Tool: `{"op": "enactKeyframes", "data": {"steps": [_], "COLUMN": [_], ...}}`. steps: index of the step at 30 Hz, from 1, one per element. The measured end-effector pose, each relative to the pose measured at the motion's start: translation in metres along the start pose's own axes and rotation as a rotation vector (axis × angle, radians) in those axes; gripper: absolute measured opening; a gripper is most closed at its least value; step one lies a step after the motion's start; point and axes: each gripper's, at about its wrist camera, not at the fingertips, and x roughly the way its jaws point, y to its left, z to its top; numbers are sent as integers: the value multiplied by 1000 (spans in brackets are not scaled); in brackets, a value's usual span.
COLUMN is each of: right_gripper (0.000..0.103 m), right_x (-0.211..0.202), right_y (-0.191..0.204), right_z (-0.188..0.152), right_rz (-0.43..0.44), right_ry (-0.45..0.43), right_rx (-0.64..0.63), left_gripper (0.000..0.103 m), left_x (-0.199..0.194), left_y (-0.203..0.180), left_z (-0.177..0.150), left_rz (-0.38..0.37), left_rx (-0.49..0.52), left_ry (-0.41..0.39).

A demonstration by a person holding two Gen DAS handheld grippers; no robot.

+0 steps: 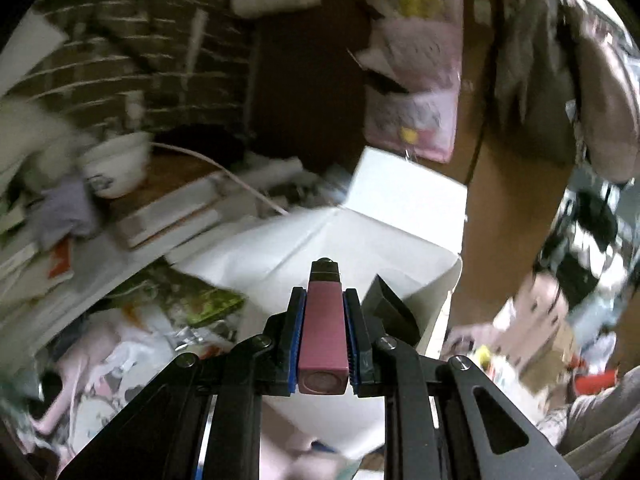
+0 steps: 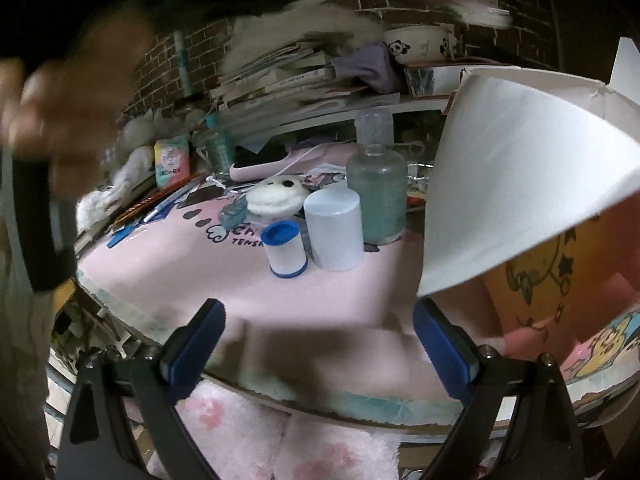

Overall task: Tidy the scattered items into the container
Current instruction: 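Carry the pink tube in the left gripper into the white box and release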

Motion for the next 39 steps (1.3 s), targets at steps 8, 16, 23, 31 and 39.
{"op": "enactKeyframes", "data": {"steps": [8, 16, 23, 31, 39], "right_gripper": [94, 94, 94, 94, 94], "right_x": [2, 0, 0, -2, -2], "right_y": [0, -7, -8, -10, -11], "right_z": [-2, -4, -4, -3, -4], "right_rz": [23, 26, 30, 43, 45], "right_ry": [2, -10, -7, -8, -8], "right_rx": [12, 41, 44, 55, 60], "left_gripper": [13, 13, 13, 14, 67], "left_x": [70, 105, 123, 127, 109], "left_y": [-38, -48, -45, -39, -27], "left_z": [26, 27, 19, 18, 27], "left_rz": [-15, -1, 8, 15, -26], "left_rx": [137, 184, 185, 160, 58], "left_ry": [274, 428, 504, 544, 484]}}
